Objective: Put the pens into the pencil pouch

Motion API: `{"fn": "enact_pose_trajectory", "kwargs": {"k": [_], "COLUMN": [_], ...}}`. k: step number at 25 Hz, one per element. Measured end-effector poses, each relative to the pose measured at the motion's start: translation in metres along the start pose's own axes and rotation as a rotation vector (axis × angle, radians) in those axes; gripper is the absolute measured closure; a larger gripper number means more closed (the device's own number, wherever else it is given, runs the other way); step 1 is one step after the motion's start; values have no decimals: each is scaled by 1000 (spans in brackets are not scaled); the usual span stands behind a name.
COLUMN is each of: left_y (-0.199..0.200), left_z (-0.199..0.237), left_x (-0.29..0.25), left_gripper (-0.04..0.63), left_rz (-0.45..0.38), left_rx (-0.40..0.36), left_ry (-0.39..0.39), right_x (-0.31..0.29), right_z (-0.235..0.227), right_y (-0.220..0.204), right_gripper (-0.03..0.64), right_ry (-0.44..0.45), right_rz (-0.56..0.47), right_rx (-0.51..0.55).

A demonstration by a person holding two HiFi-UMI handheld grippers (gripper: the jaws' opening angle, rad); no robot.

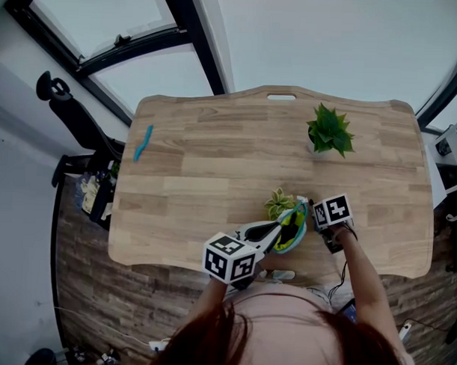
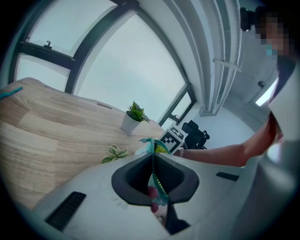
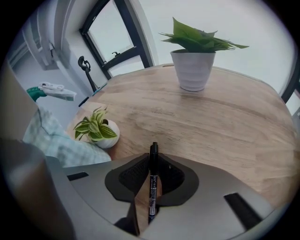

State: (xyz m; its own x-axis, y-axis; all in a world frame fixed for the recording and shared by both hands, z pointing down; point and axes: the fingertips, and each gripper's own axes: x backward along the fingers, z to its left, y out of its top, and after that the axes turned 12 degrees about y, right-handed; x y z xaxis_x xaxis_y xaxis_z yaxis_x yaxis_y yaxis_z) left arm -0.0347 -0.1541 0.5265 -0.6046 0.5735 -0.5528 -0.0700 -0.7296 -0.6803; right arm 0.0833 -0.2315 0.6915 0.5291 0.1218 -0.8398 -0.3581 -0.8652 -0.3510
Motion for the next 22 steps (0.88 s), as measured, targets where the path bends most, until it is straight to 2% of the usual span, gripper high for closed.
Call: {"fn": "enact_pose_trajectory", "kwargs": {"k": [3, 8, 15, 22], "left_y": [1, 0, 1, 2], "left_z": [0, -1, -1, 1], "left_x": [-1, -1, -1, 0], "left_gripper": [584, 584, 584, 584], "left_rz": [3, 5, 4, -6], "left_rx": [-1, -16, -17, -18], "left_ry": [-4, -7, -4, 7], "right_x": [0, 7, 31, 64], "right_z": [1, 3, 9, 24], "right_y": [0, 0, 8, 26], "right_gripper": [566, 569, 569, 569], "right_ry": [1, 48, 78, 162], "right_rz": [-12, -97, -211, -386], "right_rx": [21, -68, -109, -210]}}
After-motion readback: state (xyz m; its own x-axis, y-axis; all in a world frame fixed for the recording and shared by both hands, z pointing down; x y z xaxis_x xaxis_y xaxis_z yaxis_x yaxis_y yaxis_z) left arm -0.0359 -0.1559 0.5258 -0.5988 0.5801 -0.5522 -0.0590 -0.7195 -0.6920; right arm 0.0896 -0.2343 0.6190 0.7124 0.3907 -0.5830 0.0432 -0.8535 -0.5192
